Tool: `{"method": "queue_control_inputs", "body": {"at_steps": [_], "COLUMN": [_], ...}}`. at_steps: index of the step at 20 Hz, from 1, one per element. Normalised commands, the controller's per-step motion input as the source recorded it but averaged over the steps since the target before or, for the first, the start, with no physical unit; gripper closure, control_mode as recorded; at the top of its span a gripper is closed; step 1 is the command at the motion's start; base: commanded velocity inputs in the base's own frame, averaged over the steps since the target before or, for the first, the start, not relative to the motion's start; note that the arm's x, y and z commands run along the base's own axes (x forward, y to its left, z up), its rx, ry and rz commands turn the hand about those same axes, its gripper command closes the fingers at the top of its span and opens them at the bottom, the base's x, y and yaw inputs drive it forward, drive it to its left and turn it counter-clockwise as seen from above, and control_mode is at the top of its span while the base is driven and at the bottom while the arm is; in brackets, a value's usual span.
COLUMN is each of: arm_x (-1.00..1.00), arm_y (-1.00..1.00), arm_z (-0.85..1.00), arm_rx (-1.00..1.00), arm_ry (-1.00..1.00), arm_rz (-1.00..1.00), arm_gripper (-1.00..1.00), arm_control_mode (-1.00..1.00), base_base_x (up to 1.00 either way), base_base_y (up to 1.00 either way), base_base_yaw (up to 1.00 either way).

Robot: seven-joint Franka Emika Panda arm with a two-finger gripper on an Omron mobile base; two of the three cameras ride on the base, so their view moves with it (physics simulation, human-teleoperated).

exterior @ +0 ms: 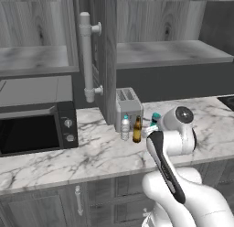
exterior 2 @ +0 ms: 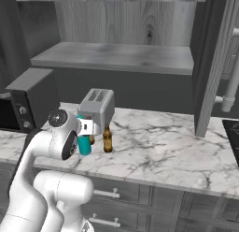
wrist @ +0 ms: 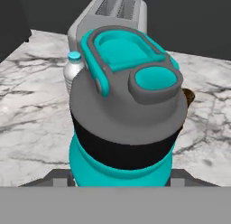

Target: Sort all alcoholic drinks to one cabinet, and non-alcoholic drinks to the other.

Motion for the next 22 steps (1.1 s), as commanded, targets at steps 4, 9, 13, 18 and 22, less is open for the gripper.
{"method": "queue_control_inputs", "body": {"at_steps": [4,9,13,18,22], "arm_x": [-0.29,-0.24,-0.27,-0.26,-0.21], "arm_y": [0.0,0.0,0.0,-0.05,-0.11], "arm_z": [0.63,0.65,0.66,0.64,0.67], "arm_rx": [-0.01,0.0,0.0,-0.01,-0.01], "arm_ry": [-0.12,-0.11,-0.08,-0.09,-0.06], "arm_rz": [0.05,0.04,0.0,0.0,-0.01], "arm_gripper": [1.0,1.0,1.0,1.0,1.0], "arm_control_mode": [-1.0,-1.0,-1.0,-1.0,-1.0], "base_base_x": [0.0,0.0,0.0,0.0,0.0], "base_base_y": [0.0,0.0,0.0,0.0,0.0], "base_base_yaw": [0.0,0.0,0.0,0.0,0.0]}}
